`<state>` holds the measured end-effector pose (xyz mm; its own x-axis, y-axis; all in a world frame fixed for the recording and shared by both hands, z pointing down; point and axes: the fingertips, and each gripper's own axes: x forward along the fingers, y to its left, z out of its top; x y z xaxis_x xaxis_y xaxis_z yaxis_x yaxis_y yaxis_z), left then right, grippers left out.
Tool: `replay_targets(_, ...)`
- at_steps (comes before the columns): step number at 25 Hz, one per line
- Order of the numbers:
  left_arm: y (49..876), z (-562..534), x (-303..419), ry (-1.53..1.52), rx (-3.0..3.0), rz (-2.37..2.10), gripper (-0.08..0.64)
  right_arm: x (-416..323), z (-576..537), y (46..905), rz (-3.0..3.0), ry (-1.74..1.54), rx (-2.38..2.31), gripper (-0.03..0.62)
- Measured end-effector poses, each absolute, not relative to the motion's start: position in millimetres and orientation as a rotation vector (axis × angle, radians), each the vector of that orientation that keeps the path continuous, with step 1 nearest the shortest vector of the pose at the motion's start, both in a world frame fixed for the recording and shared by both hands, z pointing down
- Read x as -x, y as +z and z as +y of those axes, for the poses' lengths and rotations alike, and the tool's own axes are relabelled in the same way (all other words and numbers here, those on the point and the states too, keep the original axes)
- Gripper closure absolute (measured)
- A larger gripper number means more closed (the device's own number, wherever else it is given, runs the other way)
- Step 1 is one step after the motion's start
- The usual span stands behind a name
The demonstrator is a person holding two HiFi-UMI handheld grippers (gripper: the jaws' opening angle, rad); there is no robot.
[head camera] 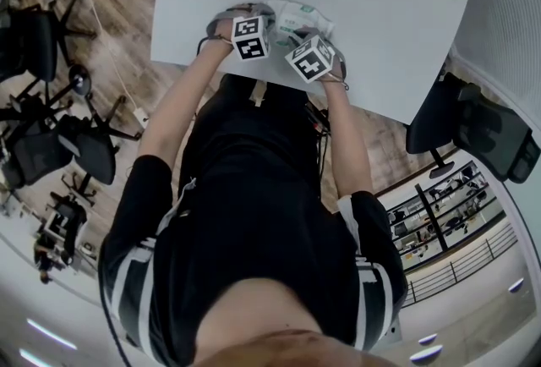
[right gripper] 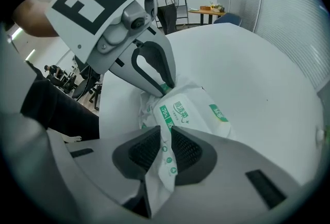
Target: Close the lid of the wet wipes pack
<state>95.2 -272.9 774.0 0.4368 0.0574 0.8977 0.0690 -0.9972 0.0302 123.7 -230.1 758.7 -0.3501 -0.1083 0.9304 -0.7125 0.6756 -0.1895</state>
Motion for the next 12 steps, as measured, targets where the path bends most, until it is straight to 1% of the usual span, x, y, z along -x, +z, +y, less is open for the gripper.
replay_targets(6,771.1,-272.5,-91.8,-1.64,2.664,-0.01,0.48,-120.2,-229.0,757.3,-1.838,0.714,-0.68,0.509)
replay_targets(8,769.8,-271.4,-87.7,-1.63,2.689,0.074,0.48,-116.7,-226.4,753.6,-1.839,0.73,-0.692,0.496)
replay_targets(10,765.3,-271.7,-81.3,-1.598,2.706,0.187,0.48,-113.6,-223.8,743.2,-1.863,0.782,-0.752,0.462)
replay_targets(12,748.8,-276.0,-72.3,-1.519,2.747,0.348,0.486,-112.9,-226.0,720.4,-1.912,0.839,-0.882,0.462)
